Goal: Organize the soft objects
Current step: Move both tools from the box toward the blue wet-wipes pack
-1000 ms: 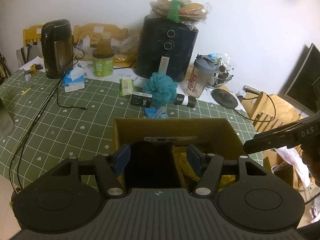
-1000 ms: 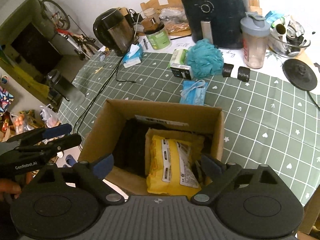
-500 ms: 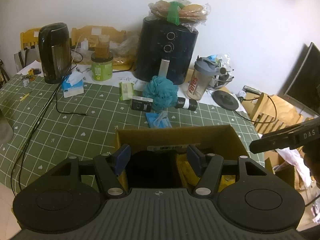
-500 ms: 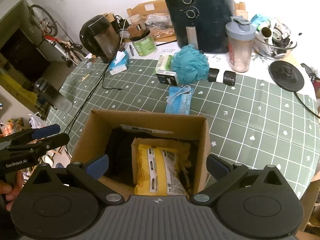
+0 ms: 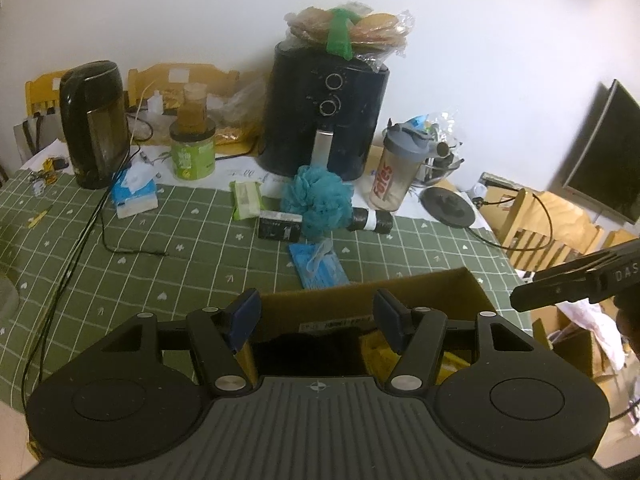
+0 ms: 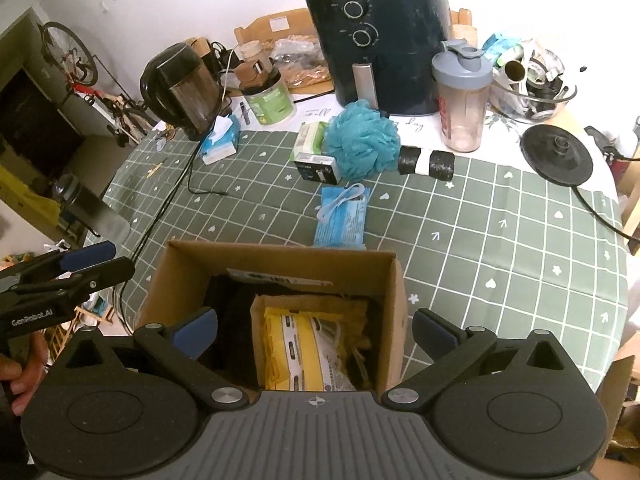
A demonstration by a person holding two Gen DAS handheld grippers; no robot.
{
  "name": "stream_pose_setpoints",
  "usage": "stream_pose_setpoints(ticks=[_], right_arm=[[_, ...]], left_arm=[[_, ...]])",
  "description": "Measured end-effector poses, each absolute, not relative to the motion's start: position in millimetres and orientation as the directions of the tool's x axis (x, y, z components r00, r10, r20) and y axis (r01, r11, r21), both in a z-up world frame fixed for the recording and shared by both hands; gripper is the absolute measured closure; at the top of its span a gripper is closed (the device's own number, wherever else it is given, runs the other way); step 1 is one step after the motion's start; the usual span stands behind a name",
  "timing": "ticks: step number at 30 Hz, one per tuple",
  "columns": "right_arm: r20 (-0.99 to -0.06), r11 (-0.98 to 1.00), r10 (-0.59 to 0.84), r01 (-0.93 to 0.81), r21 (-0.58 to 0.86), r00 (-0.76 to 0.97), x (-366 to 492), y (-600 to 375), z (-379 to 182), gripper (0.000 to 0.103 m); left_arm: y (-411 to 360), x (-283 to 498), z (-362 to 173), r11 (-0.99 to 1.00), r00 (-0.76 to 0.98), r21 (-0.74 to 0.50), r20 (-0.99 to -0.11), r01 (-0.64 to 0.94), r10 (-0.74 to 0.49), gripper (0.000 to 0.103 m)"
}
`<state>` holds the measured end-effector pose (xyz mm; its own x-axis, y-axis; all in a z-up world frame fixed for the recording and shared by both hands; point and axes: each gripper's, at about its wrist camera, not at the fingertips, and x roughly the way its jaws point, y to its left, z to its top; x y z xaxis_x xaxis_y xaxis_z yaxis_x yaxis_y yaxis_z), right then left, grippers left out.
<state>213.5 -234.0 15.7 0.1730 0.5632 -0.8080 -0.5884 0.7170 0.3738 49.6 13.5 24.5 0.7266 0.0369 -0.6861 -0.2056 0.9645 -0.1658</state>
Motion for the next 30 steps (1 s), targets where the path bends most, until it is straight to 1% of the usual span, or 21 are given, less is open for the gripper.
stream_pose_setpoints(ticks=[2,3,16,24,30], right_arm=[[-0.806,0.713,0.566,-0.593,0.374,0.173,216,-232,18,0.000],[-0.804,0.711,0.569,-0.596,0.374,0.175,218,-231,18,0.000],[-0.806,0.754,0.541,-0.564,0.338,0.239,275,-212,-8,0.001],[-0.822,0.742,0.527,-0.589,0.320,0.216,307,-190,-19,0.001],[-0.828,0.719,0.525,-0.623,0.308,0.196,327,-171,-20,0.001]], left_arm=[[15,54,24,0.965,0.729,-0.166,-0.683,-0.204,0.037,0.029],[17,56,23,0.965,0.731,-0.165,-0.682,-0.204,0.037,0.028],[23,82,5,0.969,0.699,-0.173,-0.716,-0.173,-0.003,0.028],[28,94,1,0.967,0.696,-0.196,-0.717,-0.163,-0.028,0.028],[31,109,4,0.972,0.701,-0.190,-0.712,-0.140,-0.039,0.028]])
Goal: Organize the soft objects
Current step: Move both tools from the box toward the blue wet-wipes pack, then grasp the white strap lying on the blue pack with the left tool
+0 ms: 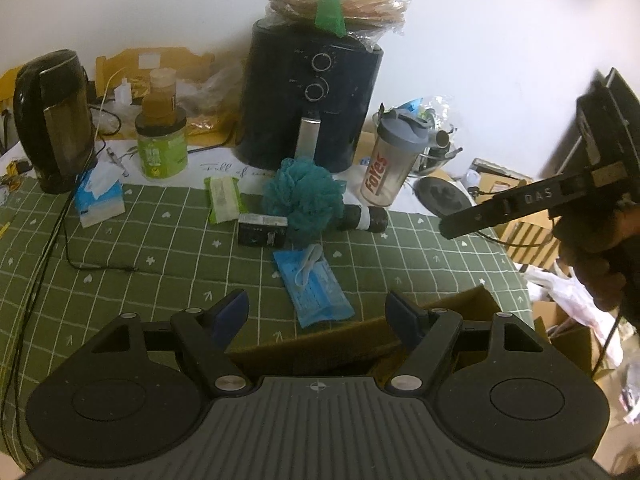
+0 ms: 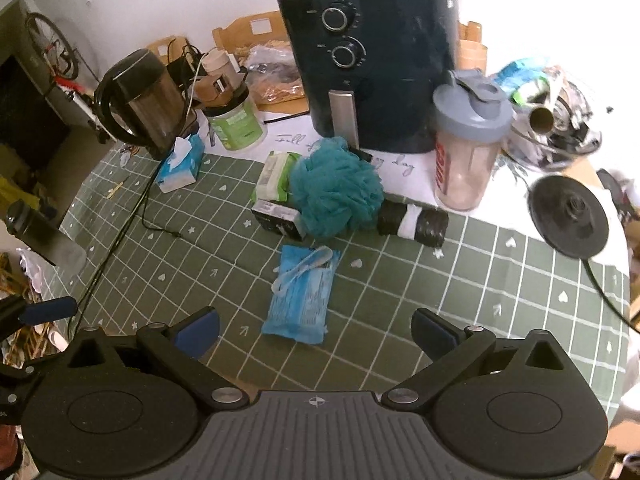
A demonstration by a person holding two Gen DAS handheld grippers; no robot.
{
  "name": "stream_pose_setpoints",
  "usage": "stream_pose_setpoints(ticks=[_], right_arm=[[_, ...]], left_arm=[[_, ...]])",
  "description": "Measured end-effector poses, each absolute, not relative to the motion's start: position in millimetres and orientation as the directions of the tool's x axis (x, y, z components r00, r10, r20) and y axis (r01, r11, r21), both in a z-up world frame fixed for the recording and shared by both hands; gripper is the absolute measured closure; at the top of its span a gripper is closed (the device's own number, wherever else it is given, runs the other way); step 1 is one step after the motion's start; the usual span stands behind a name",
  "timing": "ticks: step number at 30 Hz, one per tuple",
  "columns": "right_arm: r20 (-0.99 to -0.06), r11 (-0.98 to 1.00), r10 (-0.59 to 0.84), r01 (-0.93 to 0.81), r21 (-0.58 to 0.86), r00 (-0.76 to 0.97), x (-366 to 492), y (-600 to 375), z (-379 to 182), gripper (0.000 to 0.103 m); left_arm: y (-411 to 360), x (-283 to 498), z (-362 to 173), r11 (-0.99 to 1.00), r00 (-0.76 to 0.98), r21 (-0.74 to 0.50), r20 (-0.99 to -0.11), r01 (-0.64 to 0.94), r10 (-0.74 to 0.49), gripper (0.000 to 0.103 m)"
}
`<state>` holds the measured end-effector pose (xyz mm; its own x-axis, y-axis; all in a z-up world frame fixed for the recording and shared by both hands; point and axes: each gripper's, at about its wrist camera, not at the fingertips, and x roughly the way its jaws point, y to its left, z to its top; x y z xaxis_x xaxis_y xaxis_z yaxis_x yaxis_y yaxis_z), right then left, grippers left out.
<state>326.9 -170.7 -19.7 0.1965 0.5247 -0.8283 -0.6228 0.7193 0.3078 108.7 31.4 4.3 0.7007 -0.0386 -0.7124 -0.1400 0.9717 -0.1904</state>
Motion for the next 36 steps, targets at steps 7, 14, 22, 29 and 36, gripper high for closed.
stream_pose_setpoints(ticks=[7,14,22,29,36], right_arm=[[-0.826,0.701,0.527,-0.652,0.291,0.198,341,-156,-20,0.001],[-0.844,0.704,0.488,-0.672,0.229,0.223,339,-149,-32,0.001],[-0.847,0.733,0.471,-0.645,0.219,0.247,333,-159,-33,0.001],[-0.845,0.769,0.455,-0.603,0.213,0.281,330,-175,-28,0.001],[-0.842,0.805,0.441,-0.551,0.218,0.312,325,-194,-23,0.001]], left_arm=[[38,127,14,0.984,0.711,-0.142,-0.703,-0.105,-0.025,0.028],[46,158,12,0.997,0.704,-0.068,-0.710,-0.037,-0.022,0.028],[48,198,-3,0.996,0.661,-0.006,-0.748,0.090,-0.064,0.028],[38,233,-28,0.972,0.612,0.036,-0.782,0.233,-0.118,0.029],[29,264,-64,0.937,0.534,0.068,-0.835,0.343,-0.135,0.049]])
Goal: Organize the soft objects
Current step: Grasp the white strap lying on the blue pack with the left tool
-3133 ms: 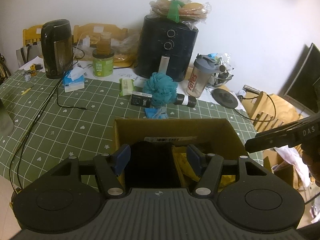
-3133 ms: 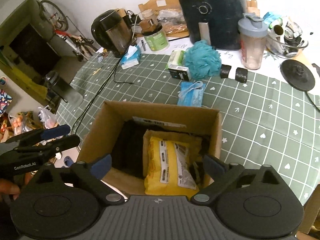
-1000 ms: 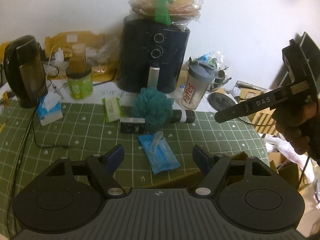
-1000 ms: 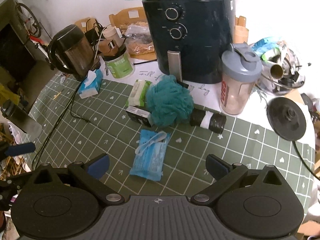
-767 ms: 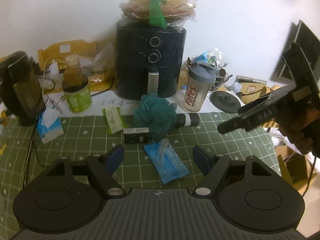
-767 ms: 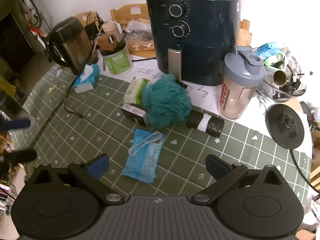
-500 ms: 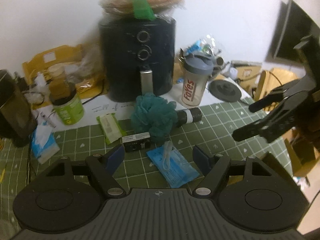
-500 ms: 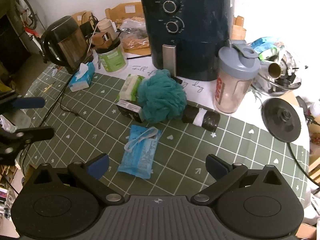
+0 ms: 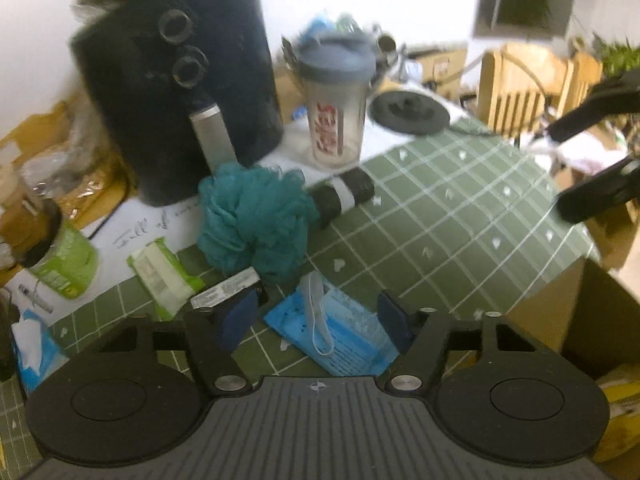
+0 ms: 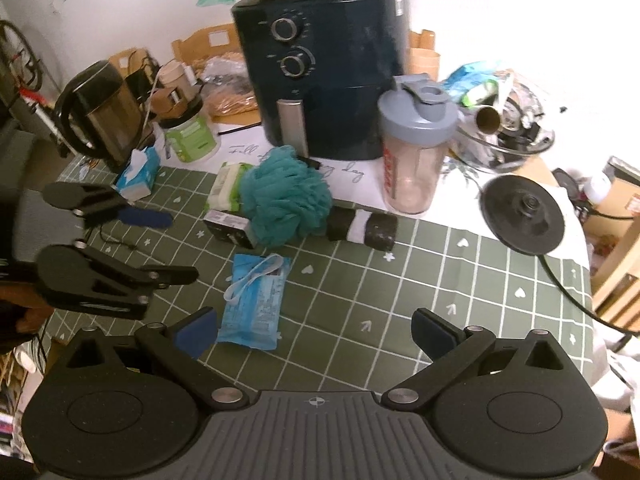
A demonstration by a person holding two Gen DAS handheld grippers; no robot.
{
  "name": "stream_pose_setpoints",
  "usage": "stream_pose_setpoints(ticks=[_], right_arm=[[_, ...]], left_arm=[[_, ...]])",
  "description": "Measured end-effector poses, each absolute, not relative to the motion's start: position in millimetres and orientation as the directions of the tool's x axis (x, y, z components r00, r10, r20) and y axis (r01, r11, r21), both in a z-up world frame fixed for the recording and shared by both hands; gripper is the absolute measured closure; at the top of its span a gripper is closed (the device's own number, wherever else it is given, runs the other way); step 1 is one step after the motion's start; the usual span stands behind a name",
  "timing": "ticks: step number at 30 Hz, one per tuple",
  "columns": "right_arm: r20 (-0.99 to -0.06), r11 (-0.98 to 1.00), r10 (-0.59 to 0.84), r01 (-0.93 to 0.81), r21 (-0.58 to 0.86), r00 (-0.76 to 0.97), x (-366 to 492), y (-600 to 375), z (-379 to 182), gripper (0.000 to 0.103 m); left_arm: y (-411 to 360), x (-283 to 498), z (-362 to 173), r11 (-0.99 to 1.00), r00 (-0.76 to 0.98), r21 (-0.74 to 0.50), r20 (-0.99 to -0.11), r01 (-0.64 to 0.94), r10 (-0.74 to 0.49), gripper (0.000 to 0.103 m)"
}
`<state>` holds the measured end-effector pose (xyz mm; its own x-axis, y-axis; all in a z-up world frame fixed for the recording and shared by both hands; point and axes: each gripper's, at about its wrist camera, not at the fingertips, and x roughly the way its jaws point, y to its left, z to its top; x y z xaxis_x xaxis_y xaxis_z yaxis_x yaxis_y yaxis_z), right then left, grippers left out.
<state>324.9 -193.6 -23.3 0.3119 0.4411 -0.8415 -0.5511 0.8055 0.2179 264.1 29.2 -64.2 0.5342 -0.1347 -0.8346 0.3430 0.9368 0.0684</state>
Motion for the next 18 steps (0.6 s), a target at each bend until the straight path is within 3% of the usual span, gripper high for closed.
stream_pose_setpoints(ticks=[8,11,18], right_arm=[[-0.847,0.853,0.413,-0.470,0.229,0.336,321,-216,-27,0.001],[-0.849,0.865,0.402,-0.446,0.230,0.343,318,-223,-28,0.001],[-0.855,0.891,0.376,-0.391,0.229,0.357,309,-238,-30,0.001]], left_arm=[[31,301,-107,0.926,0.424,0.032,-0.894,0.376,-0.141,0.051],[31,313,-123,0.927,0.375,0.011,-0.916,0.374,-0.140,0.059],[31,334,-156,0.938,0.290,-0.014,-0.949,0.346,-0.121,0.065]])
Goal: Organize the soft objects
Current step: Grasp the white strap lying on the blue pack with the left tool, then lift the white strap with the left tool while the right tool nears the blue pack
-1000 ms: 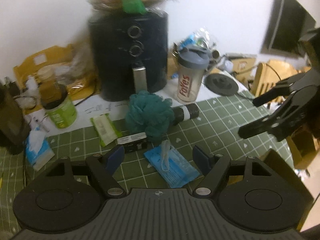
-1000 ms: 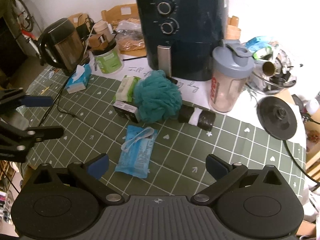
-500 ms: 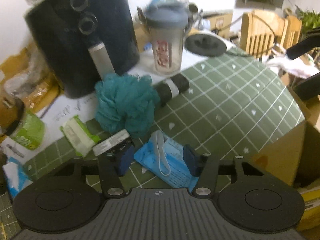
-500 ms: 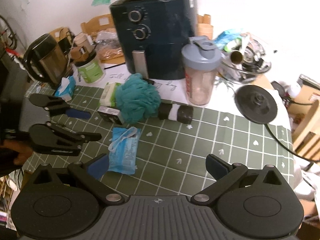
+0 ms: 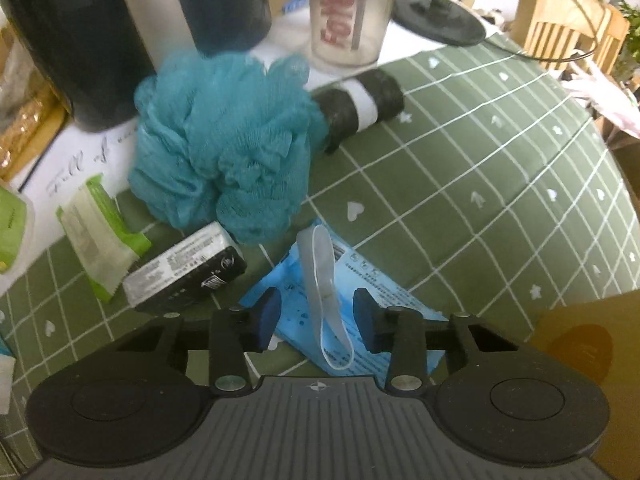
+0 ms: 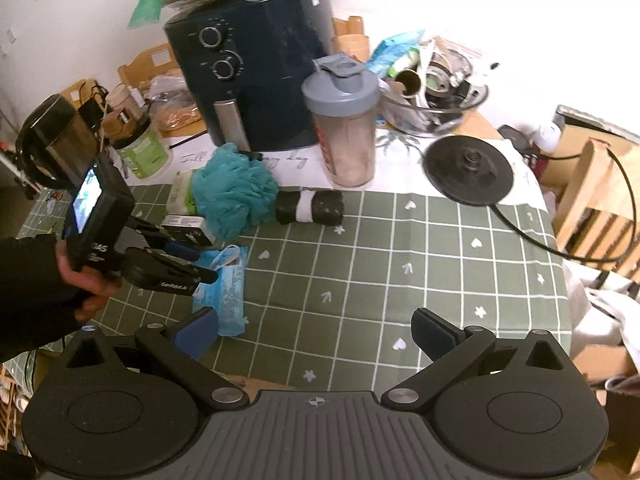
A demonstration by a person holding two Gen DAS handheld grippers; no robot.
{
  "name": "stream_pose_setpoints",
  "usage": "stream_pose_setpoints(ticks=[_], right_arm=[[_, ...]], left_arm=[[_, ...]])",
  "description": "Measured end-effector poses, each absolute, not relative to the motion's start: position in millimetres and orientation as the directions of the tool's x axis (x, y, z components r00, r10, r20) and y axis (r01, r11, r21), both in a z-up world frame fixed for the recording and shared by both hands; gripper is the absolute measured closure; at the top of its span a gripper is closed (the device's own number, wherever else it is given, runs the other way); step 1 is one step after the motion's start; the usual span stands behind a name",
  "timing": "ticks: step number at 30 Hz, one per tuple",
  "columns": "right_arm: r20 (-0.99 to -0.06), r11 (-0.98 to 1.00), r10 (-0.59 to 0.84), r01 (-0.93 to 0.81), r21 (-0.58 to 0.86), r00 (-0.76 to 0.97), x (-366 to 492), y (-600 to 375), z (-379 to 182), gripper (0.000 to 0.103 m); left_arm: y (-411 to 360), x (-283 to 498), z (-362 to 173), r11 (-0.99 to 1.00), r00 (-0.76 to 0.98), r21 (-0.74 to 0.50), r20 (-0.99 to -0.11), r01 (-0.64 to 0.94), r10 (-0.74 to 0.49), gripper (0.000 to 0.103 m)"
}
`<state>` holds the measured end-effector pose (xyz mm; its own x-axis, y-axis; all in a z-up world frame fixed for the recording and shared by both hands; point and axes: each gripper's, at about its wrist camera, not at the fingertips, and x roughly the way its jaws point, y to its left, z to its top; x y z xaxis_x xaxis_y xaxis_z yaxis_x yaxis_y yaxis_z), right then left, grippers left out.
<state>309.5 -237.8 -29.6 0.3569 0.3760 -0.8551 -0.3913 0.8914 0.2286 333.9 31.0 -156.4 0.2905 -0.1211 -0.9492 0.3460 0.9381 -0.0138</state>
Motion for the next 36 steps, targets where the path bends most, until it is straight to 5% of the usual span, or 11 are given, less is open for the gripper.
stream_pose_setpoints(ticks=[4,13,36], right_arm=[[-0.858,0.902,0.362,-0.370,0.223,0.365,305,-245,-29,0.001],[-0.855,0.912,0.354,-0.343,0.226,0.379,300,-255,-27,0.001],[-0.852,0.855,0.413,-0.459,0.241,0.321,310,-235,-21,0.001]], left_arm=[[31,339,-167,0.942,0.274,-0.023,-0.954,0.336,-0.121,0.067],[36,345,-167,0.963,0.286,-0.037,-0.951,0.267,-0.115,0.096],[66,306,-94,0.988,0.417,-0.079,-0.900,0.130,-0.127,0.099]])
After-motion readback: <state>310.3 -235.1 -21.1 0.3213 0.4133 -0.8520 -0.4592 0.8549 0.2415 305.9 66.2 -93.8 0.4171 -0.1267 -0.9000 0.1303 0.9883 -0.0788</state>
